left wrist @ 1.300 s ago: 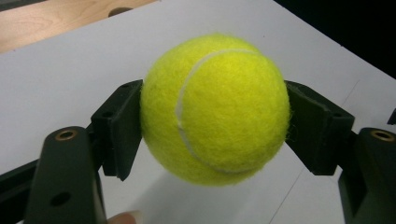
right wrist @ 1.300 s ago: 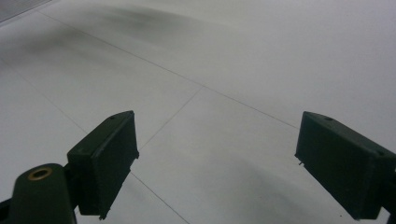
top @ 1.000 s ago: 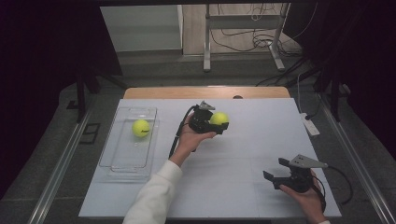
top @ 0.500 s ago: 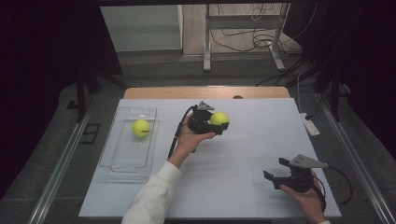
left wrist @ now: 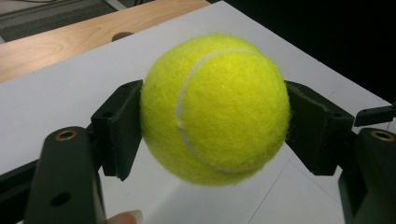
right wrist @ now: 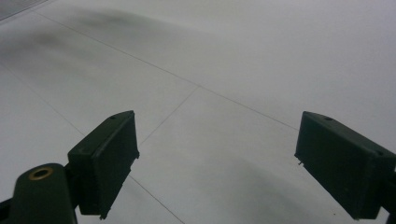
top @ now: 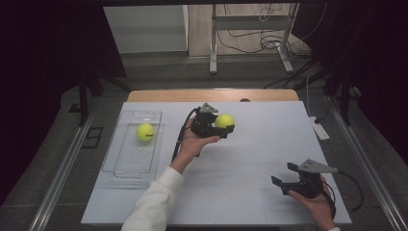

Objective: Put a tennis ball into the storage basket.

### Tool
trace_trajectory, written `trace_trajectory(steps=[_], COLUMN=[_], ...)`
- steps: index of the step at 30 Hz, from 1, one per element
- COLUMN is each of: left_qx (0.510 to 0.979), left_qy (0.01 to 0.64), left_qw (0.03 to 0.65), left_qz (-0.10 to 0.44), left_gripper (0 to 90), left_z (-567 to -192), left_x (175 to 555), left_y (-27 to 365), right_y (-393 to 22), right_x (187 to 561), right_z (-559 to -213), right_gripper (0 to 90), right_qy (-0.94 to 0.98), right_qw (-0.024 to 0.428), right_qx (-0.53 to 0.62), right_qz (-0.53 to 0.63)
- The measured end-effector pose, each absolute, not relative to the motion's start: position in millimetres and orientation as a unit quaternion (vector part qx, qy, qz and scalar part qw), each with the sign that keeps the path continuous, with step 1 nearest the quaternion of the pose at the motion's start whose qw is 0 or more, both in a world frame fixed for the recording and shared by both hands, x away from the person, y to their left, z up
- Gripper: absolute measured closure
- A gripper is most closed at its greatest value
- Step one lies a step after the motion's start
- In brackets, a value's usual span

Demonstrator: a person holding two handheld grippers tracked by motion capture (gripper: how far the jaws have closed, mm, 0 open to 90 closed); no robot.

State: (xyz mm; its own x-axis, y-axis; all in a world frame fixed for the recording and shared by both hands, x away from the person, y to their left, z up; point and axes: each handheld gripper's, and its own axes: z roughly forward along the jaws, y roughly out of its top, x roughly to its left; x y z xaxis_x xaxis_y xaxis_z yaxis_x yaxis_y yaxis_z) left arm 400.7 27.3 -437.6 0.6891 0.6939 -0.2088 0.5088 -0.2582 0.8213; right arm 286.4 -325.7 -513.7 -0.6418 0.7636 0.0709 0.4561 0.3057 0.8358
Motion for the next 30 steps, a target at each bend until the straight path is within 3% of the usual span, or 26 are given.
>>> trace_trajectory(steps=[30], left_qx=[0.776], left_qy=[0.393], left_qw=[0.482], left_qz=[0.106], left_gripper=[27.1], left_z=[-427.3], left_x=[388.0], left_y=[50.4], right_y=[-325.3], right_x=[285.8], right_z=[-513.7], right_gripper=[13.2], right_qy=[0.79], right_qw=[0.175], right_qx=[0.386], right_qz=[0.444])
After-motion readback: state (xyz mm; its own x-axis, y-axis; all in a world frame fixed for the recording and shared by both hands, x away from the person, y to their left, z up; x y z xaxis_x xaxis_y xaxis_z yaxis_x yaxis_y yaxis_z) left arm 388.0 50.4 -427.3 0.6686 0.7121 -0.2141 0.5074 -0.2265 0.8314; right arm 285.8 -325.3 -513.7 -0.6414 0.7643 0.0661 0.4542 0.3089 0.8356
